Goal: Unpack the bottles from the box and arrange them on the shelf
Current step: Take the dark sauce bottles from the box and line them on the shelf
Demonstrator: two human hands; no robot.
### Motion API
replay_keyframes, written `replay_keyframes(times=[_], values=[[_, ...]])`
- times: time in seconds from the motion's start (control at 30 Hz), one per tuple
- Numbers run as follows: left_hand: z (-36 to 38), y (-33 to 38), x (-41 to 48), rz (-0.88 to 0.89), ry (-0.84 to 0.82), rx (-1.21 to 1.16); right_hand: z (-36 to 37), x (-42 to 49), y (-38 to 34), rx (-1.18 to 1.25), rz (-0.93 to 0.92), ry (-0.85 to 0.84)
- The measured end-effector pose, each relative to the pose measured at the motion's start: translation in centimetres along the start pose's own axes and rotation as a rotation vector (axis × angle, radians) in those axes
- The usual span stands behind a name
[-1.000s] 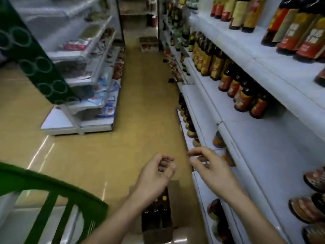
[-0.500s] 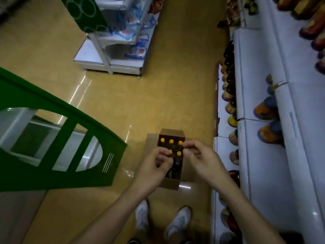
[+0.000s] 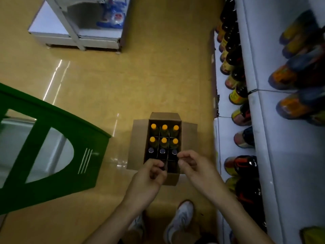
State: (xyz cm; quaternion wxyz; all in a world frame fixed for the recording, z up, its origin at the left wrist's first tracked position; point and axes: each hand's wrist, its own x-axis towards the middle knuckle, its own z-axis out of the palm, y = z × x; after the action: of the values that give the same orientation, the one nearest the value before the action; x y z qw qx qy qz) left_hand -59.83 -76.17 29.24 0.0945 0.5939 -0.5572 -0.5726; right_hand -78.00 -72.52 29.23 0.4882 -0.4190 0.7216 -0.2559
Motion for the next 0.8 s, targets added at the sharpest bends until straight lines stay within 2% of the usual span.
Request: replay_keyframes(times=[0.4, 0.63, 0.8], values=[[5.7, -15.5, 15.9, 0.042, -0.145, 0.167, 8.1, 12.7, 15.0, -0.204, -0.062, -0.048], [8.9, -19.2, 24.1, 0.309, -0.177, 0.617, 9.1, 19.2, 21.7, -0.569, -0.134, -0.077], [9.9, -19.8, 28.4, 0.483, -0.123, 0.748, 9.8, 22.6, 24.3, -0.893, -0.253, -0.095]])
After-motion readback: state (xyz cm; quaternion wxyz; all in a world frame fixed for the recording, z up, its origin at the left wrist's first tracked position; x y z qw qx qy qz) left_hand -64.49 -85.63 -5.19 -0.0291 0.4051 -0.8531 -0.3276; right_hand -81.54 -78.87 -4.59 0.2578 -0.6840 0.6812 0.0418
